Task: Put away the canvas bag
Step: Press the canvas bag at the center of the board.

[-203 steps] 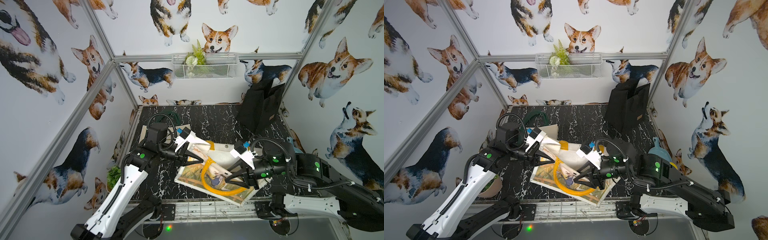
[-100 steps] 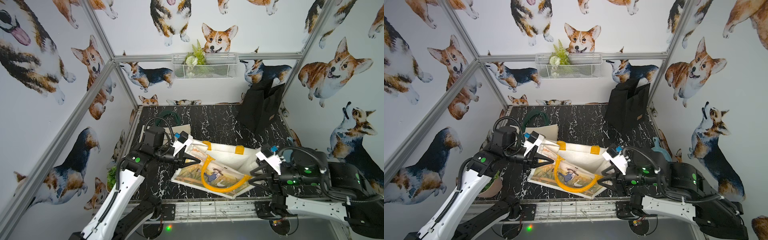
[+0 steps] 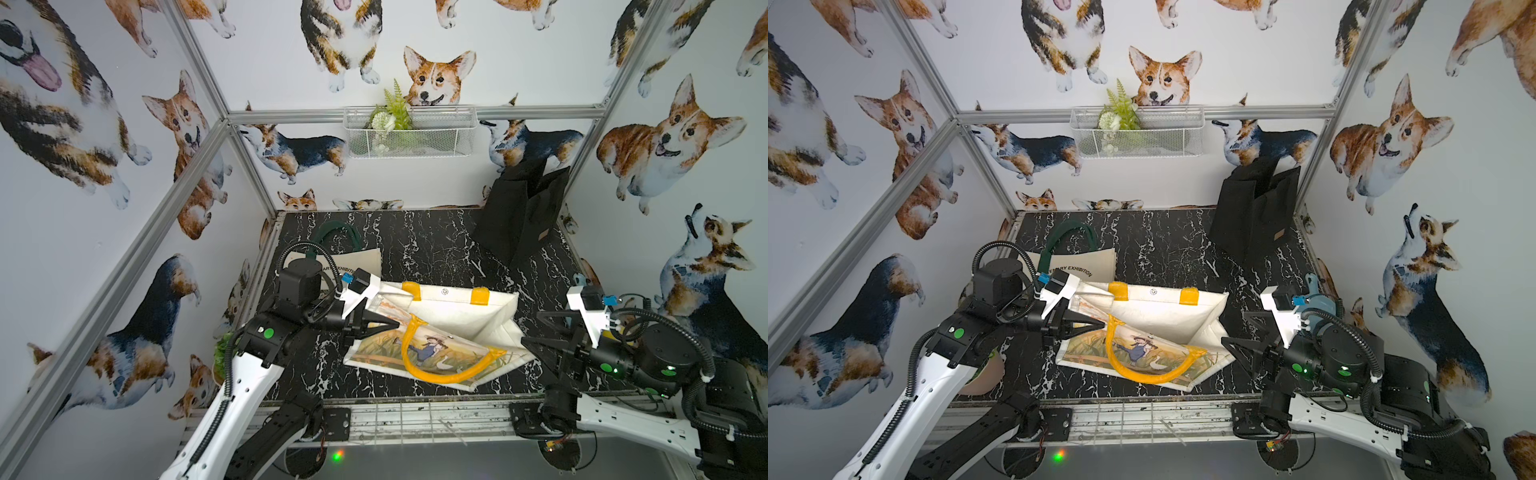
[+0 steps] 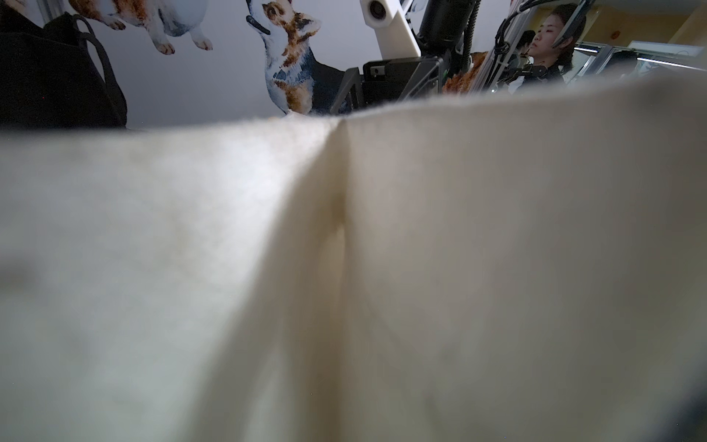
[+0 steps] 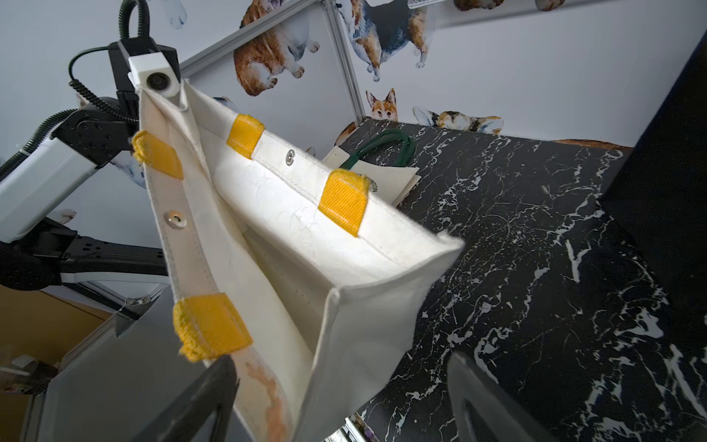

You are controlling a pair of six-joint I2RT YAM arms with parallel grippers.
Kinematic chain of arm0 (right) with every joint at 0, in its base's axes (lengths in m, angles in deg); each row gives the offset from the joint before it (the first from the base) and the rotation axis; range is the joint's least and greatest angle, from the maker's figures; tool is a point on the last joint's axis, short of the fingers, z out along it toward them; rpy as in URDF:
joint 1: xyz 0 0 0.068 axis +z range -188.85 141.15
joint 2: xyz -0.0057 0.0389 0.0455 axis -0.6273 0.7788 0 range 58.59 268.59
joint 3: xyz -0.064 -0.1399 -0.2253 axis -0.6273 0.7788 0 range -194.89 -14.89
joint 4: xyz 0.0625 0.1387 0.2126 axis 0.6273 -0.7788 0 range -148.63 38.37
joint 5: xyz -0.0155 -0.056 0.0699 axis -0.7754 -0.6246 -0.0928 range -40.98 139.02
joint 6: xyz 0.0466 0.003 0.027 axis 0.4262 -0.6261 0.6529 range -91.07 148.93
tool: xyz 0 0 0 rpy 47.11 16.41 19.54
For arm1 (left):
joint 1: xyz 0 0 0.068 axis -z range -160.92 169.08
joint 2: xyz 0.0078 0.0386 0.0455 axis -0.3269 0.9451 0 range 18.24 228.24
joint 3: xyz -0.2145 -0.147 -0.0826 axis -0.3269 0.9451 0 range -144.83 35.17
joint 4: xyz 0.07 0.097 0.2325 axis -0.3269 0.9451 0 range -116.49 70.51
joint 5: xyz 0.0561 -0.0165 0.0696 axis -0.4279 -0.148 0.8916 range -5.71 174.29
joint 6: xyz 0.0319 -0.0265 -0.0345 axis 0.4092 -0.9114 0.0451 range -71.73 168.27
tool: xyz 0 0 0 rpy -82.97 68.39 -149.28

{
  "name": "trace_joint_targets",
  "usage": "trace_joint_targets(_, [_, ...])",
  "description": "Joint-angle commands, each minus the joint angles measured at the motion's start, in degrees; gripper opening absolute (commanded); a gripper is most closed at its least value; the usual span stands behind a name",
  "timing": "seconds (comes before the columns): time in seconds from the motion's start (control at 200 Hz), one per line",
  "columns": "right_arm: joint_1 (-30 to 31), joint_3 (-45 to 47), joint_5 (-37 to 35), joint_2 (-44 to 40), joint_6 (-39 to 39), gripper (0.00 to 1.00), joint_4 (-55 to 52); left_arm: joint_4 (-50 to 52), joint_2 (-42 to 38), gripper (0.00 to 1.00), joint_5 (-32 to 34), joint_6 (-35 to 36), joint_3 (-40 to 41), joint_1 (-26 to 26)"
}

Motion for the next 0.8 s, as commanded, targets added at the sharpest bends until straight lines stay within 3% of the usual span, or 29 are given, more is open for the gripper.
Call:
trace_joint_targets(0.0, [0.08, 4.77, 6.25, -3.77, -1.12, 0.88, 9.82, -4.72, 0.43, 0.0, 0.89, -2.17, -0.64, -0.07])
trace_joint_targets(0.19, [0.08, 10.57, 11.25, -4.75, -0.87, 0.89, 14.26, -5.71, 0.51, 0.0, -0.08, -2.04, -1.33, -0.07])
trace_joint_targets(0.321, [0.06, 12.34, 6.59, -3.17, -4.12, 0.89, 13.51, -13.4, -3.2, 0.0, -2.13, -2.61, 1.99, -0.08])
trace_joint_targets(0.396, [0.09, 13.65, 2.78, -4.0, -7.35, 0.89, 15.23, -17.67, -7.37, 0.0, -5.59, 2.1, 5.68, -0.05])
trace_joint_targets(0.466, [0.02, 14.75, 0.54, -5.77, -11.18, 0.89, 17.87, -22.83, -10.4, 0.0, -5.96, 1.43, 9.67, -0.08])
trace_joint_targets(0.687, [0.09, 13.94, 2.7, -8.98, -21.29, 0.89, 19.51, -3.54, -12.31, 0.0, -8.13, 23.37, 9.81, -0.01])
trace_joint_targets(0.797, [0.09, 12.97, 6.15, -9.42, -23.79, 0.89, 17.58, 4.15, -11.91, 0.0, -7.4, 31.32, 5.04, 0.05])
